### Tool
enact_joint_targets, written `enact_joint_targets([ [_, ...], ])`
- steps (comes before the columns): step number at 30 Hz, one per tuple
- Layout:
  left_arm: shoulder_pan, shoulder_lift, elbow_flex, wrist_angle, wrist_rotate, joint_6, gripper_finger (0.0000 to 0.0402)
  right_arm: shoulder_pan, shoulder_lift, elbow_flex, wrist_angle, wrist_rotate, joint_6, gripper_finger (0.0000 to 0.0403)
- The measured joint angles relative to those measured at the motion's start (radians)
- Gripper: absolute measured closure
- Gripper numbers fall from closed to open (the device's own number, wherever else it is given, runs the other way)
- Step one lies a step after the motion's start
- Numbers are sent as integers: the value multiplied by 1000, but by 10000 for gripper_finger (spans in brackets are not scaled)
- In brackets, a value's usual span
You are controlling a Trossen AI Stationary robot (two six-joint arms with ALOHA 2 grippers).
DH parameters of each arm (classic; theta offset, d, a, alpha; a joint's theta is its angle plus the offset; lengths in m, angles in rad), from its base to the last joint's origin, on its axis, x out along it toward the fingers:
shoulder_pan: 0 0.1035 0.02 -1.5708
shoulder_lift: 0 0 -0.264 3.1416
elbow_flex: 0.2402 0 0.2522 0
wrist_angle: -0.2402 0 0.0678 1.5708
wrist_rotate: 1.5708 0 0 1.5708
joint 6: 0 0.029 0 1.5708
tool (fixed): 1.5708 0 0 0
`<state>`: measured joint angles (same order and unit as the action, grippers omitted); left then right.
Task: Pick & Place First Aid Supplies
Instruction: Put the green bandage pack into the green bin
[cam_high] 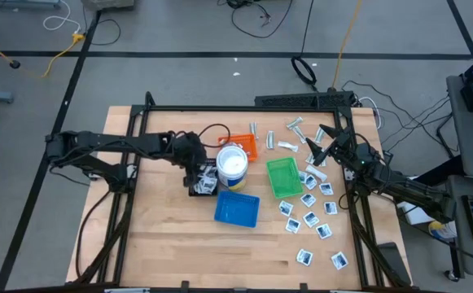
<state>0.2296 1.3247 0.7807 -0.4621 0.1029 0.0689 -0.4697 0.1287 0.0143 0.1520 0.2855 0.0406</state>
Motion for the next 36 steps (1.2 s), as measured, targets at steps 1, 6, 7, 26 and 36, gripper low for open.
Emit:
enact_joint_targets([
  [1,2,0,0,1,-9,0,191,0,0,0,0,0,0,23],
  [6,11,-37,0,34,-54,-4,93,0,0,0,0,0,0,23],
  [7,17,-56,0,43,-55,-3,78,0,0,0,0,0,0,23],
  [26,197,-759,-453,576,-88,104,4,0,0,0,0,0,0,23],
  [36,343,-1182,-675,584,-29,74,4,0,0,0,0,0,0,23],
])
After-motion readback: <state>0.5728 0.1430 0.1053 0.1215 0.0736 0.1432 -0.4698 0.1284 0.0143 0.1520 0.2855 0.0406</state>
